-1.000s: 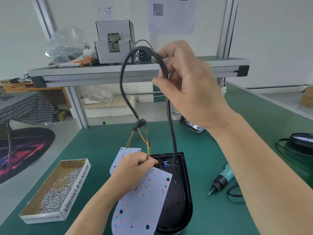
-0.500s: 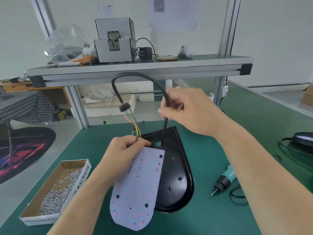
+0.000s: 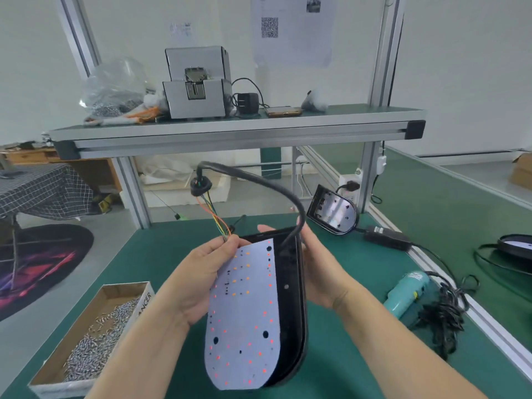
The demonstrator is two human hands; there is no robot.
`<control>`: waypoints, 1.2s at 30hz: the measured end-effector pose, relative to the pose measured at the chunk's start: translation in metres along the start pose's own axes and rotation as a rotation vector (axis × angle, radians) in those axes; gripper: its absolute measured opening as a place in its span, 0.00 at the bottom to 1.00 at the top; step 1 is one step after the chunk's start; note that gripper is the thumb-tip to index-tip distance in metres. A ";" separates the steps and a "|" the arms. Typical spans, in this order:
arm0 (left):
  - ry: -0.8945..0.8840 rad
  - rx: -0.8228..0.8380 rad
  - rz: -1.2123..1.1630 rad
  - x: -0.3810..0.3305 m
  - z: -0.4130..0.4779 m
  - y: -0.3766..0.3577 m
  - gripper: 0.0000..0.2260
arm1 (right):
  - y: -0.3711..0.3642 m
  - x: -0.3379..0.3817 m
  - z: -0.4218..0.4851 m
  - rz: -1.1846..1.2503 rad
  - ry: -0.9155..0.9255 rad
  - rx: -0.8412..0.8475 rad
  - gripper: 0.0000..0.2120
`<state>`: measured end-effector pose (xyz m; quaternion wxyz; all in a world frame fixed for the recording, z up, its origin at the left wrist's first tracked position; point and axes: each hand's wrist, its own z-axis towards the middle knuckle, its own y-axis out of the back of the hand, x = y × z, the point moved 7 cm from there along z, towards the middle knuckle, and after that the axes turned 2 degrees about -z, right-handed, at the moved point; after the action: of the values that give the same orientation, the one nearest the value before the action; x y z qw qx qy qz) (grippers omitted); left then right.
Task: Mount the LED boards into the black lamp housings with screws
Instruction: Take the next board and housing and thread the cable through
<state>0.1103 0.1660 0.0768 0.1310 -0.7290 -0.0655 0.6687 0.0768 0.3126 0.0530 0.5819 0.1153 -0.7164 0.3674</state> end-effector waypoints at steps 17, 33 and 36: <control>0.168 -0.176 -0.328 -0.007 0.007 0.043 0.11 | 0.064 -0.021 -0.013 -1.766 -0.139 -0.585 0.27; -0.013 -0.166 0.382 -0.007 -0.005 0.019 0.16 | -0.063 0.125 0.011 -1.393 0.471 -0.282 0.12; -0.063 -0.171 0.418 -0.008 -0.008 0.019 0.19 | -0.074 0.122 0.013 -1.670 0.358 -0.165 0.12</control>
<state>0.1163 0.1444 0.0795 -0.0748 -0.7139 0.0266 0.6957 0.0746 0.2836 0.1934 0.7723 0.5027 -0.3186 -0.2221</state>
